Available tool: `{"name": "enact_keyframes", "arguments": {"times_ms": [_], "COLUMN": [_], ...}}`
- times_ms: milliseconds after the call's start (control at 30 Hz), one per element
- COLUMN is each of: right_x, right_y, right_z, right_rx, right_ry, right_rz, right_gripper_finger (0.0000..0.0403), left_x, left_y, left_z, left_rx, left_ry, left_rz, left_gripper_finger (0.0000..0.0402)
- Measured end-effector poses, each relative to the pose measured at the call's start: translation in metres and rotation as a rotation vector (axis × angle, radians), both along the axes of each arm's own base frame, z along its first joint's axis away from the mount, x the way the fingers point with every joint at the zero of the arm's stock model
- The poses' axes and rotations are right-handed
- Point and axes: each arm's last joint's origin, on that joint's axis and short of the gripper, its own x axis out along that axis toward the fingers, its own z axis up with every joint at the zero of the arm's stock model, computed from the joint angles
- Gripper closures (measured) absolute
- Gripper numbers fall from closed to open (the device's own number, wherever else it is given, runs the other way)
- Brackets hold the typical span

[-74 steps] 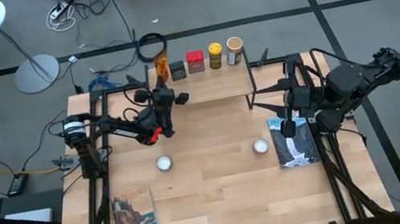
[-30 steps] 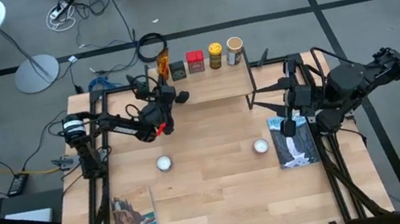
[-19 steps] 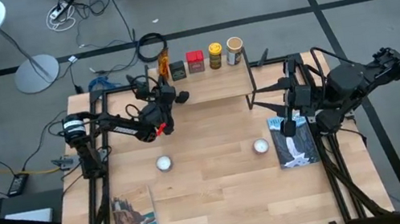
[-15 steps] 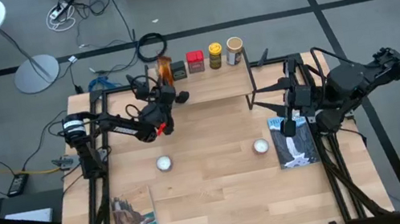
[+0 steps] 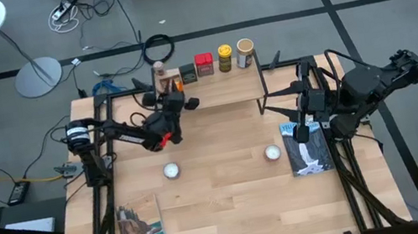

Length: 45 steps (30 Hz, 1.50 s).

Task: Shelf spices
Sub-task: Return to Home Position

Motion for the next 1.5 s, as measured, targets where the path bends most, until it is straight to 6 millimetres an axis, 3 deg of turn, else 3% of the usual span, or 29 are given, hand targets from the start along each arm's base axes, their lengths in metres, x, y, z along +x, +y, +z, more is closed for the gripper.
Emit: {"name": "enact_keyframes", "arguments": {"times_ms": [267, 533, 800, 1000, 1267, 1500], "right_x": [0.0, 0.0, 0.0, 0.0, 0.001, 0.001], "right_y": [0.0, 0.0, 0.0, 0.0, 0.0, 0.0], "right_z": [0.0, 0.0, 0.0, 0.001, 0.001, 0.003], "right_rx": [0.0, -0.001, -0.005, -0.011, -0.01, -0.004], "right_ry": [0.0, 0.001, 0.0, -0.007, -0.011, -0.024], "right_rz": [-0.001, -0.003, -0.005, -0.006, -0.006, -0.006], "right_gripper_finger": [0.0281, 0.0281, 0.0281, 0.0281, 0.0281, 0.0281], "left_x": [0.01, 0.021, -0.008, -0.03, -0.035, -0.034], "left_y": [-0.013, -0.022, -0.026, -0.016, -0.008, -0.01], "left_z": [0.043, 0.109, 0.177, 0.22, 0.24, 0.228], "left_rx": [0.075, 0.142, 0.173, 0.127, -0.027, -0.12], "left_ry": [0.054, 0.006, -0.126, -0.029, 0.216, 0.355], "left_rz": [-0.019, -0.014, 0.0, 0.046, 0.073, -0.005], "left_gripper_finger": [0.0335, 0.0335, 0.0343, 0.0356, 0.0393, 0.04]}}
